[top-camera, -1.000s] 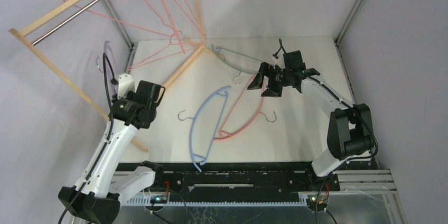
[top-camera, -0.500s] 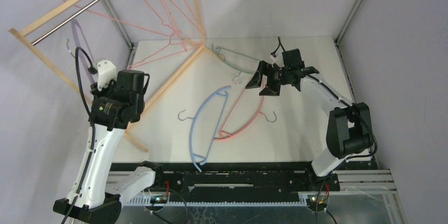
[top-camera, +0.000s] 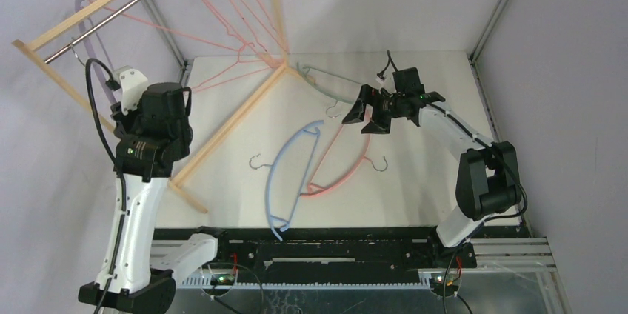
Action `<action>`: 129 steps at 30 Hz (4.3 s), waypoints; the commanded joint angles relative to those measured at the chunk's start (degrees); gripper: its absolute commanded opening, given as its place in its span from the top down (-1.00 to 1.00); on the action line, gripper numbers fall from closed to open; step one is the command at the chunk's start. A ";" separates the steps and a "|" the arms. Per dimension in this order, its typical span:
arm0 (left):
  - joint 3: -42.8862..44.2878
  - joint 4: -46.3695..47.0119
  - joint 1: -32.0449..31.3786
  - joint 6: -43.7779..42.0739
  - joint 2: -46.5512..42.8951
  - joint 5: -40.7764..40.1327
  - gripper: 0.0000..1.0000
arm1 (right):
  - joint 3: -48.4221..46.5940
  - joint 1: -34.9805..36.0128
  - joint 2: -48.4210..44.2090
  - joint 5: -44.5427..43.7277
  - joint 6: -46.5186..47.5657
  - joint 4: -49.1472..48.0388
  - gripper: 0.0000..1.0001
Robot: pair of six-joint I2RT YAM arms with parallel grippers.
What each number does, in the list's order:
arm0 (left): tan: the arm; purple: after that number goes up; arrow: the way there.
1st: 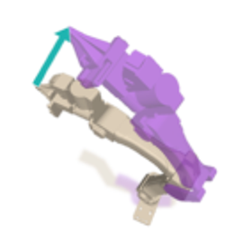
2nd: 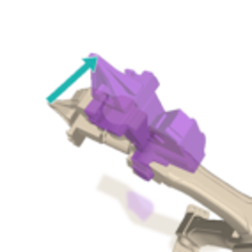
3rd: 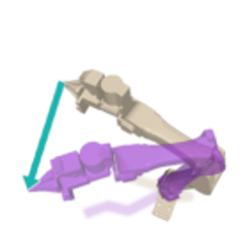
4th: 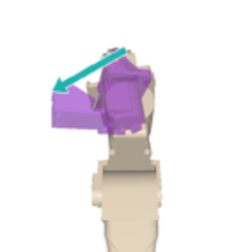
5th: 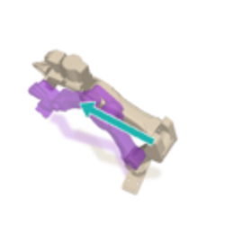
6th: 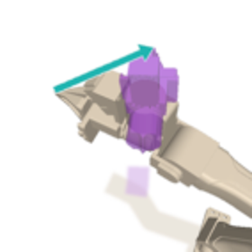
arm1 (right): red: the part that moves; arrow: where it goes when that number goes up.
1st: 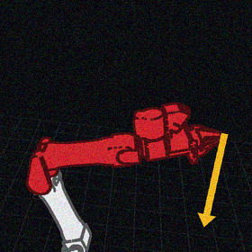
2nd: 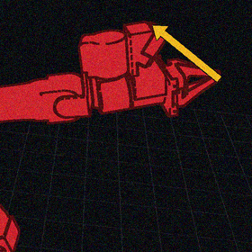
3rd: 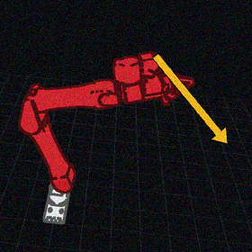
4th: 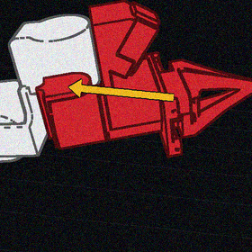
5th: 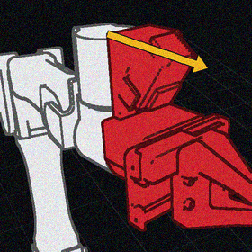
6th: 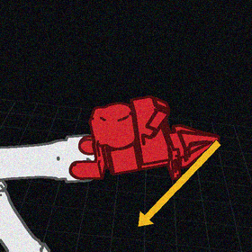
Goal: Organize the hangers
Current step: Place the hanger at the clothesline.
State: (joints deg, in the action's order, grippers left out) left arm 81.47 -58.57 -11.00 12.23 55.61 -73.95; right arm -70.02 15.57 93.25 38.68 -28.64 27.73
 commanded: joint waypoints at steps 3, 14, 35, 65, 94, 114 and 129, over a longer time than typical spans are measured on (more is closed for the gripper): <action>2.06 6.50 5.53 -2.93 0.70 5.42 1.00 | -3.41 0.25 -0.04 0.70 0.18 -0.39 -1.00; 1.91 6.91 10.29 -2.58 3.60 12.61 0.99 | -4.00 0.18 0.47 1.05 0.30 0.60 -0.99; -9.65 9.66 12.41 0.82 -9.09 42.08 -0.11 | -3.99 0.89 -0.95 -1.15 2.30 2.67 -1.00; -34.52 10.78 9.65 15.88 -27.88 65.22 -0.59 | -14.21 9.60 -9.22 -48.52 14.10 21.44 -1.00; -35.56 13.71 -29.64 30.29 -17.17 46.16 -0.39 | -16.22 3.46 6.77 -37.37 5.94 18.43 -0.46; -36.38 16.61 -35.08 32.25 -9.20 52.33 -0.39 | -18.34 4.28 9.55 -33.44 6.84 17.75 -0.45; -38.69 14.38 -46.98 43.19 -0.73 52.70 -0.15 | -19.20 6.34 6.08 -27.58 7.69 14.17 -0.44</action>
State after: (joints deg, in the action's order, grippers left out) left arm 41.67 -44.07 -57.41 52.56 53.87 -21.58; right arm -86.46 21.19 101.12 8.38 -21.74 45.36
